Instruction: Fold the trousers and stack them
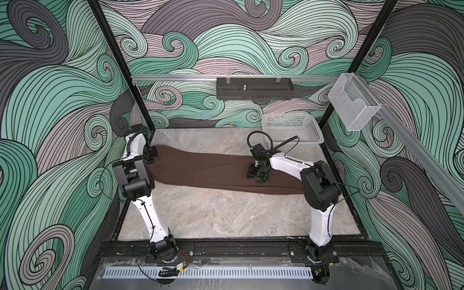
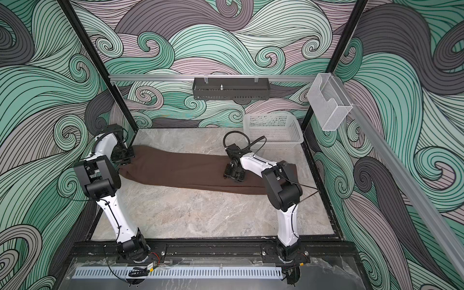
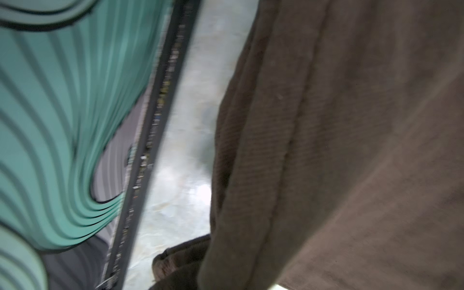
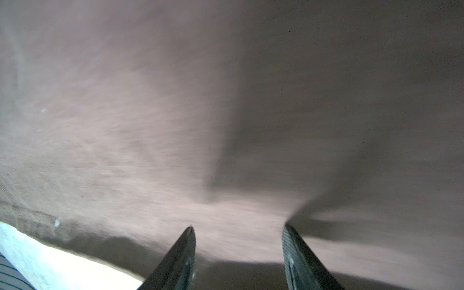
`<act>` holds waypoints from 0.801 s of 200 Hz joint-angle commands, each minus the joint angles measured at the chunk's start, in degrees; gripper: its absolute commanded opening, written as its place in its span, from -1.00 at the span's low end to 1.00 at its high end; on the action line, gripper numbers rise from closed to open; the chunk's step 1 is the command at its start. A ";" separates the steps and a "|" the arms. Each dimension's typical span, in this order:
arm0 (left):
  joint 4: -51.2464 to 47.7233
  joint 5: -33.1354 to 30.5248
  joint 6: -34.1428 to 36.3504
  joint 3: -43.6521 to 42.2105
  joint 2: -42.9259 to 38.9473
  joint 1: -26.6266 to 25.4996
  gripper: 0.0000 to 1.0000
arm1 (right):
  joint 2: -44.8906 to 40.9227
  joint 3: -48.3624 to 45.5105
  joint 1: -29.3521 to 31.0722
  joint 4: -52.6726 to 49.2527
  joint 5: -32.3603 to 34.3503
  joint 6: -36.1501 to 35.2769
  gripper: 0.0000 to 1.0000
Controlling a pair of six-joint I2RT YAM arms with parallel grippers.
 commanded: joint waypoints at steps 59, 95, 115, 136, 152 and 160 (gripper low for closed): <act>0.30 8.89 -1.17 -0.85 -6.01 -3.50 -1.00 | -3.78 2.11 -0.28 -3.01 2.55 -1.13 0.14; -1.48 16.23 -6.13 -5.29 -12.12 -10.55 -1.00 | -4.54 2.37 -1.74 -3.10 2.74 -1.11 0.13; -1.81 19.07 -8.96 -6.82 -15.54 -15.33 -1.00 | -5.46 2.06 -3.06 -3.34 2.83 -1.22 0.13; 0.30 25.99 -13.39 -9.48 -18.54 -19.43 -1.00 | -7.53 0.71 -5.03 -3.38 3.20 -1.17 0.13; 2.99 28.79 -17.64 -12.25 -20.16 -22.63 -1.00 | -9.21 -0.18 -6.79 -3.65 3.37 -1.58 0.13; 4.50 29.49 -19.56 -13.40 -20.76 -24.44 -1.00 | -10.08 -0.51 -7.70 -4.00 3.59 -1.89 0.13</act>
